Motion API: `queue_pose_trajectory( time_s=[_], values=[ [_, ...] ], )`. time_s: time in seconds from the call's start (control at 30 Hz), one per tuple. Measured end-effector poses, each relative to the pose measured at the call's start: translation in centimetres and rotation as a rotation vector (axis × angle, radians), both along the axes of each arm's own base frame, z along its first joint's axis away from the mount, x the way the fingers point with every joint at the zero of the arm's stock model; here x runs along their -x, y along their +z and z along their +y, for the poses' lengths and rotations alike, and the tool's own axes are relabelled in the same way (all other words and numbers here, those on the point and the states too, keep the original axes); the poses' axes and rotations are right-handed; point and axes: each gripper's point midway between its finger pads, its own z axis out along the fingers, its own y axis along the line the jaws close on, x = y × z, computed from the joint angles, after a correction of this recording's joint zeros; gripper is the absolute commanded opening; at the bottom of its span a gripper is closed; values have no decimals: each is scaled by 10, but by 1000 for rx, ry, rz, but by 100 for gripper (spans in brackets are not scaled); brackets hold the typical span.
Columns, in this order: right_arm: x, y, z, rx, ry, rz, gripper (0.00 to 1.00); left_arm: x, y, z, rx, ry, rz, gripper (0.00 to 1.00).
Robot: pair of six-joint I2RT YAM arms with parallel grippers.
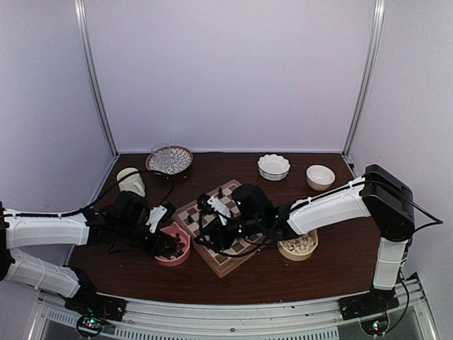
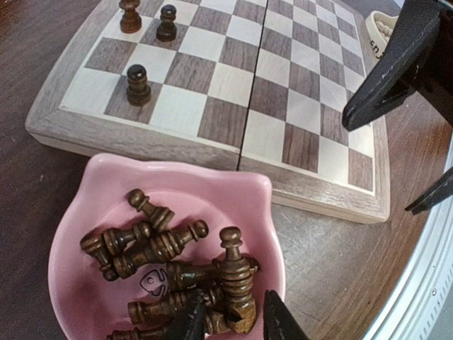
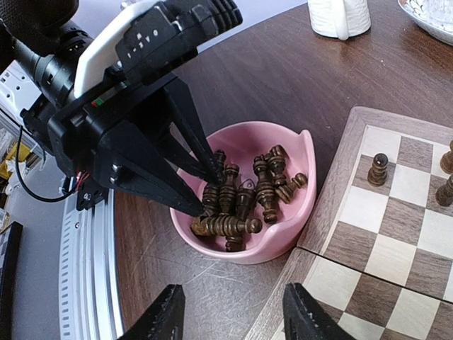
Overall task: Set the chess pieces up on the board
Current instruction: Place the chess pile in the storage box.
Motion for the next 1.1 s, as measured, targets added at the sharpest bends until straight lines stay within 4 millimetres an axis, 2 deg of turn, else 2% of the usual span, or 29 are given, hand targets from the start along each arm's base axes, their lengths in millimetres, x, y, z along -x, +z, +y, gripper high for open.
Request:
queue_pose_trajectory(
  time_s=[0.4,0.67,0.8,1.1],
  values=[
    [-1,2,-2,8,-9,-14,50,5,-35,-13,-111,-49,85,23],
    [-2,11,-3,-7,-10,-24,50,1,-38,-9,-156,-29,71,17],
    [-1,11,-3,-5,-10,-23,50,-1,-32,-6,-156,-20,54,16],
    [0,14,-6,-6,-13,-28,50,0,10,-4,-42,-12,-74,15]
  ],
)
